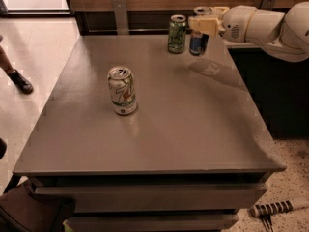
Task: Move redbull can near green can
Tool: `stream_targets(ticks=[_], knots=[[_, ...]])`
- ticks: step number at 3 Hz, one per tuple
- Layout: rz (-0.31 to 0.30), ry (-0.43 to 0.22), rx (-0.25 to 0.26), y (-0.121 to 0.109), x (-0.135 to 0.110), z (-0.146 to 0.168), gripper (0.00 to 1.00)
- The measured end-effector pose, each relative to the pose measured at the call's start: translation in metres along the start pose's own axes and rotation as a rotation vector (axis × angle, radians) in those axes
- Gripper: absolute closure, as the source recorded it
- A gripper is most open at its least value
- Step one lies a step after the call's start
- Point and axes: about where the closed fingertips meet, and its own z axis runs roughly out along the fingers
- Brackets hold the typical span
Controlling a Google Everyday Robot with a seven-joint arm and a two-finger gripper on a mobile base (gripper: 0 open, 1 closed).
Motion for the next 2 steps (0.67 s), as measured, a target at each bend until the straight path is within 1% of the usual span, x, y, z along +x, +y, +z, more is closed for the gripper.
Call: stream_targets(ticks=[1,2], knots=[[0.049,0.042,-0.006,-0.014,0.025,0.024,1.00],[0.091,0.055,-0.002,-0.032,0.050,0.041,1.00]])
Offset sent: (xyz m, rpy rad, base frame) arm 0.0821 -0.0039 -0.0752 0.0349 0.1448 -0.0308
